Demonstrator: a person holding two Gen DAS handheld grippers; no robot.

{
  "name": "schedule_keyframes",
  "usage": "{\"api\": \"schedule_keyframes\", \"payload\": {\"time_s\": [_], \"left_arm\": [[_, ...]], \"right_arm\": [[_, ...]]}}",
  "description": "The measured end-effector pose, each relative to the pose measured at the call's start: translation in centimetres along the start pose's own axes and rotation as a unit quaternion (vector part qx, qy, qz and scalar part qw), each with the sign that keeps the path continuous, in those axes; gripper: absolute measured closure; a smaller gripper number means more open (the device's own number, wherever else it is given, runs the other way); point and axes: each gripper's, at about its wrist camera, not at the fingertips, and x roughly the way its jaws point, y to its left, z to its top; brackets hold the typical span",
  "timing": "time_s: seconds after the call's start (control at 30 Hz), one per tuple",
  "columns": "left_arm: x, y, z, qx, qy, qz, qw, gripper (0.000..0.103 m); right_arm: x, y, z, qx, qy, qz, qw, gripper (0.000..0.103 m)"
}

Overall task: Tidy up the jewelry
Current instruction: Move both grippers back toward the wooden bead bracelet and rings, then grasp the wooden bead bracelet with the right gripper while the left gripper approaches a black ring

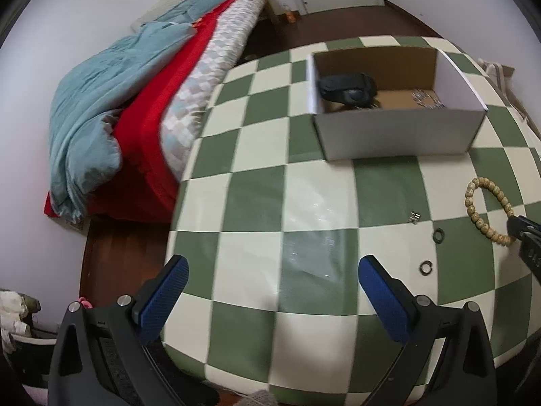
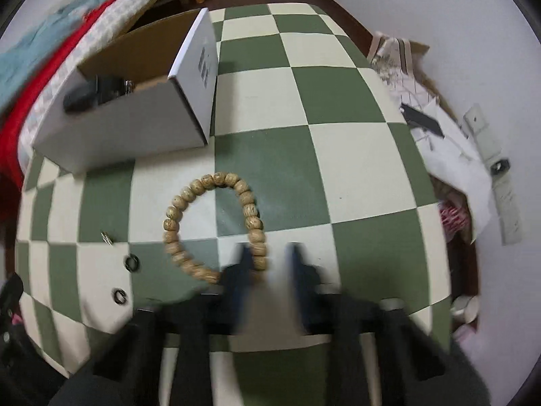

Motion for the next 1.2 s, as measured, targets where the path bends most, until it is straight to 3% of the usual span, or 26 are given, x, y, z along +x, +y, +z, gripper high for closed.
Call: {"api": "schedule_keyframes", "payload": {"time_s": [0.2,0.33,0.4,0.47,0.57,0.73,0.8,0.93,1.07,1.1,1.2], "left_arm": [[0.7,-2.4,-0.4,0.011,0.023,-0.060,0.9978,0.001],[1.2,-5.3,-0.6,0.048,0.032,-0.095,0.9939,0.004],[1.3,-6.7,-0.8,0.067,0.034,-0.100,0.9922,0.019],[1.5,-7.6,-0.8,0.076,0.039,-0.103,0.9910,0.028],[1.5,-8.5,-0.9,0.083,0.038,-0.103,0.9905,0.031],[1.4,-9.2,-0.9,0.092,0.029,-0.108,0.9895,0.048],[1.3,-9.4,-0.8,0.093,0.029,-0.121,0.9879,0.067],[1.3,-10.0,-0.8,0.101,0.028,-0.131,0.9859,0.092],[1.1,-10.4,-0.9,0.109,0.023,-0.126,0.9858,0.096],[1.0,-10.4,-0.9,0.109,0.021,-0.128,0.9856,0.103],[0.9,-10.3,-1.0,0.106,0.024,-0.132,0.9853,0.103]], "right_arm": [[-0.9,-4.8,-0.7,0.048,0.022,-0.003,0.999,0.093],[-1.4,-7.0,-1.8,0.081,0.023,0.009,0.996,0.093],[-1.4,-7.2,-2.0,0.084,0.021,0.010,0.996,0.093],[-1.5,-7.0,-2.2,0.083,0.020,0.009,0.996,0.093],[-1.3,-7.2,-2.1,0.085,0.020,0.010,0.996,0.093],[-0.9,-7.4,-2.0,0.085,0.020,0.013,0.996,0.093],[-0.9,-7.4,-1.9,0.086,0.019,0.013,0.996,0.093],[-0.9,-7.4,-1.8,0.084,0.020,0.011,0.996,0.093],[-0.9,-7.2,-1.9,0.082,0.020,0.009,0.996,0.093],[-0.9,-7.2,-1.9,0.081,0.020,0.009,0.996,0.093],[-0.9,-7.3,-1.9,0.082,0.018,0.013,0.996,0.093]]}}
